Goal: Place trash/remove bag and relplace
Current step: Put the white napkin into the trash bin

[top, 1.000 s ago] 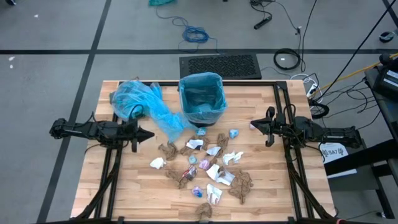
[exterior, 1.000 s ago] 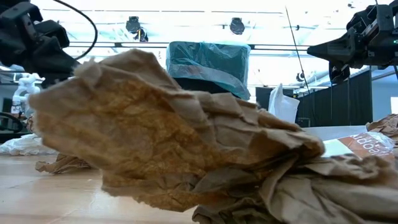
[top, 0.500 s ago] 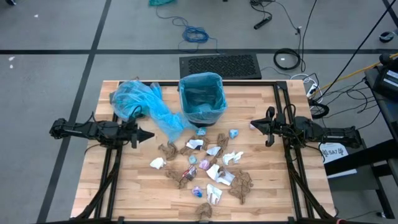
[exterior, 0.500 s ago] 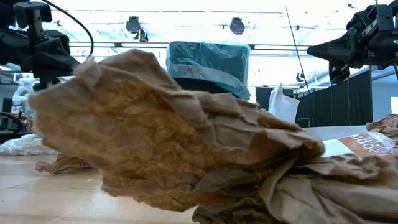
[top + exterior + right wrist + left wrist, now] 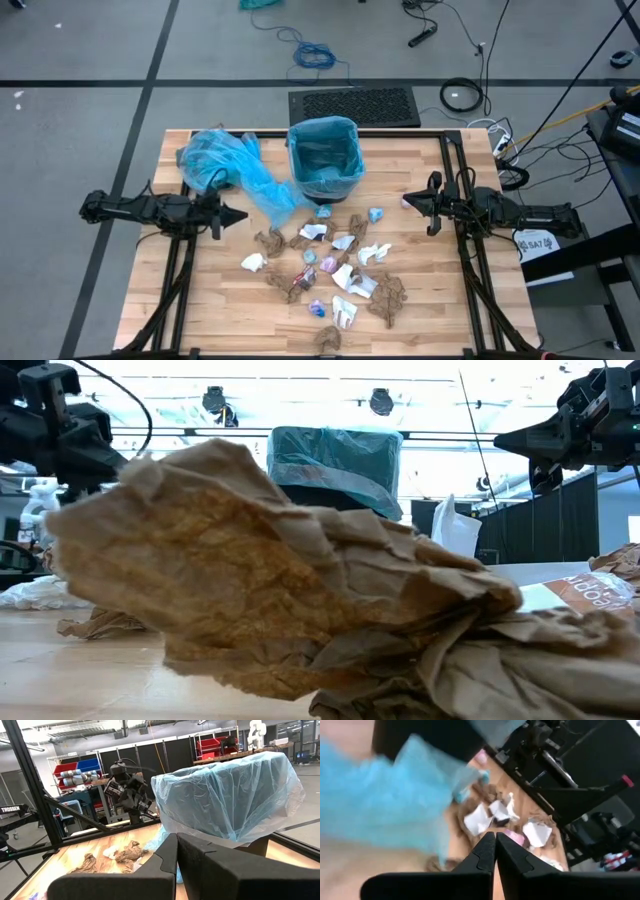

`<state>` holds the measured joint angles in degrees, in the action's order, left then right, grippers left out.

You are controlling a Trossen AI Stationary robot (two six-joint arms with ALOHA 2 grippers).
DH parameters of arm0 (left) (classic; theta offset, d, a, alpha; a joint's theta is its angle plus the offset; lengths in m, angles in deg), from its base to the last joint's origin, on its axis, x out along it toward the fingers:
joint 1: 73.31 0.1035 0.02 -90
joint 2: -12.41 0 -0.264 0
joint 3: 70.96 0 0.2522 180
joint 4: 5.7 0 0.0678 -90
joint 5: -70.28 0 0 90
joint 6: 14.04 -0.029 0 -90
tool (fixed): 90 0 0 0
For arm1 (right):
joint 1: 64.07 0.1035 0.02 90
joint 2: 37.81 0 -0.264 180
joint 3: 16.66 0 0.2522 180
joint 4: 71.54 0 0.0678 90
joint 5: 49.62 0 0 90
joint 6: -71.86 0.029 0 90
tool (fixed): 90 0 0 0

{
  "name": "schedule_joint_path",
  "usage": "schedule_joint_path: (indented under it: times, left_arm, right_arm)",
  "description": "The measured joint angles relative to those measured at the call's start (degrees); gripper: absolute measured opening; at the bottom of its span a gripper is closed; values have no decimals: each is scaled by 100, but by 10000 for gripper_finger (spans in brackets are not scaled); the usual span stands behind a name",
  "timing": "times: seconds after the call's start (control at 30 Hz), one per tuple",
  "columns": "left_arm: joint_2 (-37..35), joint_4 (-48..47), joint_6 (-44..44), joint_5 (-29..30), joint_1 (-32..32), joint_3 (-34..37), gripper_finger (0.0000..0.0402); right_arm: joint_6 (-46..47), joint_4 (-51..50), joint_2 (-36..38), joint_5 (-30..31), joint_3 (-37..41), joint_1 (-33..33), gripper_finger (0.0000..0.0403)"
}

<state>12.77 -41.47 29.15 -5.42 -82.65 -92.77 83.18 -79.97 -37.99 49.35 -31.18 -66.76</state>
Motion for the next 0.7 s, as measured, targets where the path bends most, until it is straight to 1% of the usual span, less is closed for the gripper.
schedule_joint_path:
  times: [0.13,0.2,0.27,0.37,0.43,0.5,0.63,0.7]
  left_arm:
    - [-2,54,-1103,89,0,-502,15]
    - [0,-5,-1508,161,0,-805,15]
    - [5,-206,-1674,248,0,-1153,15]
    - [170,-960,-1701,250,0,-1728,15]
    - [432,-1384,-1712,183,2,-2196,15]
    - [766,-1481,-1908,30,1,-2733,15]
    - [1448,-1523,-2808,-95,0,-3861,15]
    - [1851,-1813,-3221,-143,0,-4433,15]
  right_arm:
    - [0,-1,-1,0,-1,-1,0]
    - [0,-1,-1,0,-1,-2,0]
    - [0,-1,1,0,-1,0,0]
    - [0,-1,1,0,-1,-2,0]
    - [-2,-1,-1,0,-1,-2,0]
    - [-2,-1,-1,0,1,-1,0]
    - [0,0,0,0,-1,-2,0]
    - [0,0,0,0,-1,-2,0]
